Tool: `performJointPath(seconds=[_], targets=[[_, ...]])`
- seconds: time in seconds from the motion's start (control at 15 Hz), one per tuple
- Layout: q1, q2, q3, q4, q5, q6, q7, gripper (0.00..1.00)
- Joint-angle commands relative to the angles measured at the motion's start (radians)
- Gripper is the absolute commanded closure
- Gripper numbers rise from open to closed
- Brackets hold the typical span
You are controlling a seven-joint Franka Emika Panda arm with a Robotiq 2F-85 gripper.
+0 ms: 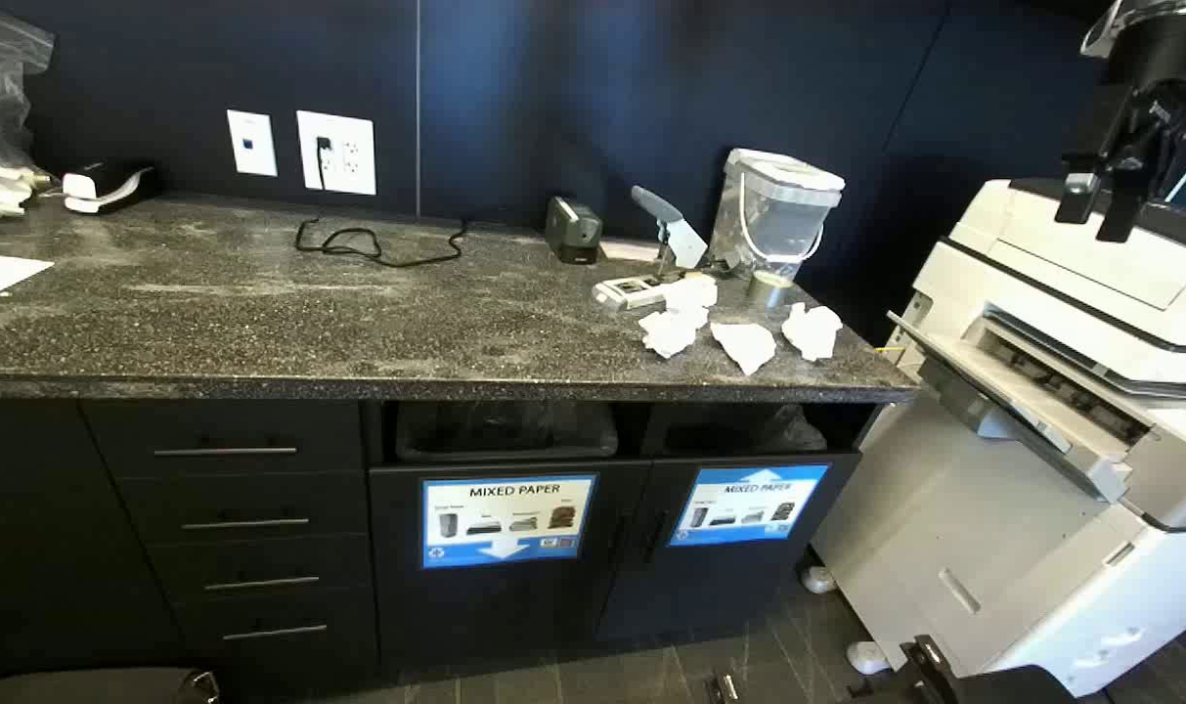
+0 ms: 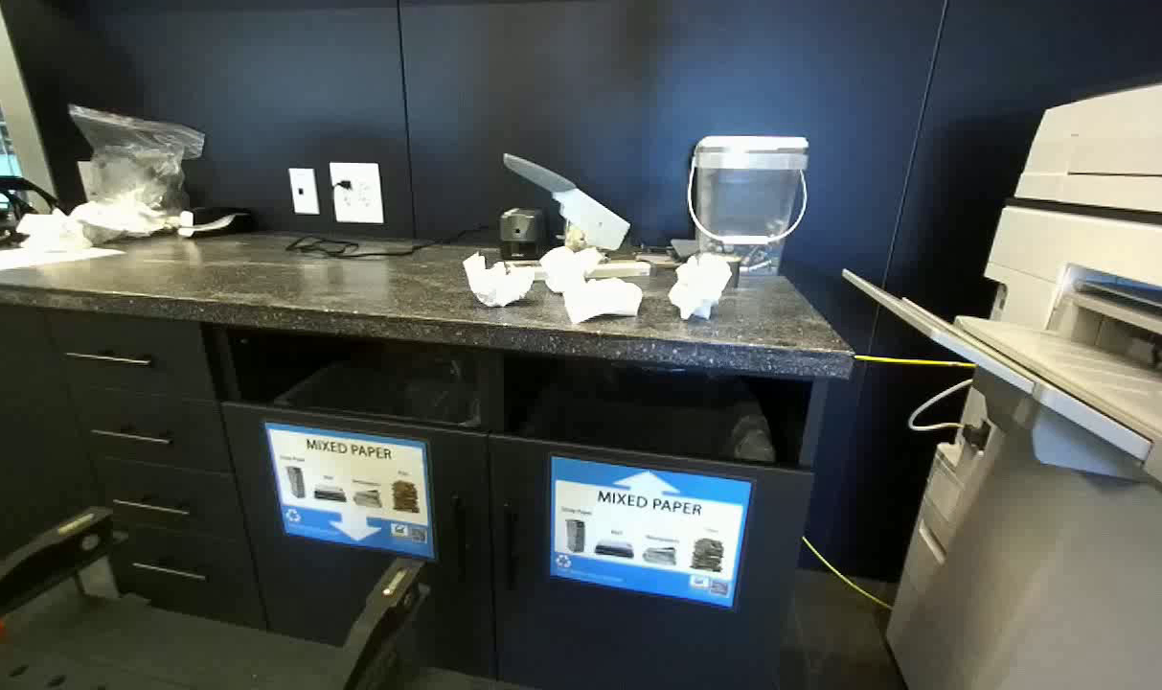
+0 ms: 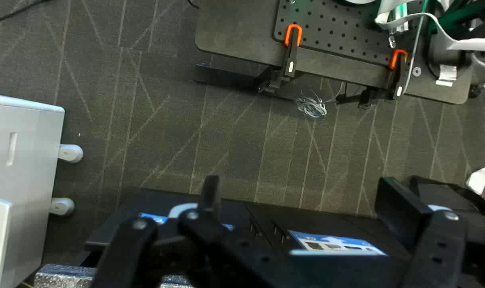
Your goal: Put the tissues inside the rubbish bin.
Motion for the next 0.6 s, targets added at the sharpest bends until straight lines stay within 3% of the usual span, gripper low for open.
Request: performJointPath(seconds=[0.0,0.27,0.53], targets=[[-0.026,0.003,0.023,0.006,0.004,-0.002,-0.005,0.0],[-0.026,0.001,0.023,0.01,0.004,-0.002,-0.005,0.0],[-0.036,0.019,0.036,-0.02,0.008,0.088,0.095,0.0]])
